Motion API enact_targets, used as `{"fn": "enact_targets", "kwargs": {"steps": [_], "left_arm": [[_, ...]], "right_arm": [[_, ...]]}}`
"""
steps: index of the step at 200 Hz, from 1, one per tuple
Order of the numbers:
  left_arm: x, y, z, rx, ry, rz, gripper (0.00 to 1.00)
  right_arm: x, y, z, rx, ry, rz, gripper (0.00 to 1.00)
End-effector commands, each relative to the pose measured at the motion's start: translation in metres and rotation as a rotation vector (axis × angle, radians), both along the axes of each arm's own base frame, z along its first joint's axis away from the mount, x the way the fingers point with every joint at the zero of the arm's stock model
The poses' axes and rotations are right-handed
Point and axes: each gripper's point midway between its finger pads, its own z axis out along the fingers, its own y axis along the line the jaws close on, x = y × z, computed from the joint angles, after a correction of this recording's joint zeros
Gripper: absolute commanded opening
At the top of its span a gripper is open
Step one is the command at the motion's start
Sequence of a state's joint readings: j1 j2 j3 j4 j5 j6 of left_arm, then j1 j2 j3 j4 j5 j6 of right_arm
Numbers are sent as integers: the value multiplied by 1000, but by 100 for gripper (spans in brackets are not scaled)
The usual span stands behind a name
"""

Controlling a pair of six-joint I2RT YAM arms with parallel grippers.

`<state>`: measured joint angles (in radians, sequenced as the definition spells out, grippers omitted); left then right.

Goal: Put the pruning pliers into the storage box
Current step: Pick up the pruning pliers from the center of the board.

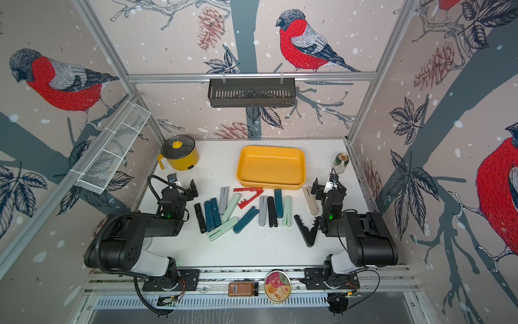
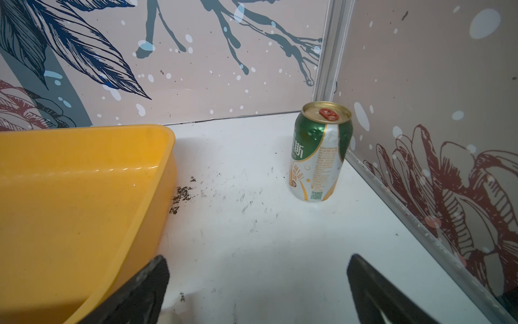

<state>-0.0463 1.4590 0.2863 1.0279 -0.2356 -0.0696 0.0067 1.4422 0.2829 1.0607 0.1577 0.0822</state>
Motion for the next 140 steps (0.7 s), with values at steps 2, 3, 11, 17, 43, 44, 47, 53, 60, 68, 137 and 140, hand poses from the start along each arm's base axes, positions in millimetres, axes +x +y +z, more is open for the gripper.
{"fn": "enact_targets", "kwargs": {"steps": [2,3,11,17,43,44,47,53,60,68,137,140], "left_arm": [[8,-4,21,-12,11,-21,97],[9,-4,20,-16,17,-19,97],[10,-1,23,-49,44,6,97],[9,-1,25,-73,45,17,97],[-2,-13,41,-85,2,22,97],[-2,-14,42,-83,0,22,97],[-3,-16,44,-79,-3,22,97],[-4,-21,48,-73,-9,19,97],[-4,-28,52,-64,-14,3,97],[-6,-33,56,-70,-21,-11,97],[-17,-50,60,-182,-31,-71,97],[-17,-50,61,-185,-32,-72,97]], "right_arm": [[9,-9,7,60,138,-44,100],[9,-9,7,62,144,-45,100],[7,-13,12,78,176,-63,100],[4,-14,16,93,192,-71,99],[-12,-12,33,204,265,-92,100],[-12,-12,33,207,269,-91,100],[-14,-10,33,215,279,-88,100],[-19,-8,31,231,308,-86,100],[-25,-8,29,254,335,-100,100],[-32,-9,22,301,363,-130,100],[-101,40,-39,498,593,-104,100],[-103,42,-40,503,596,-103,100]]}}
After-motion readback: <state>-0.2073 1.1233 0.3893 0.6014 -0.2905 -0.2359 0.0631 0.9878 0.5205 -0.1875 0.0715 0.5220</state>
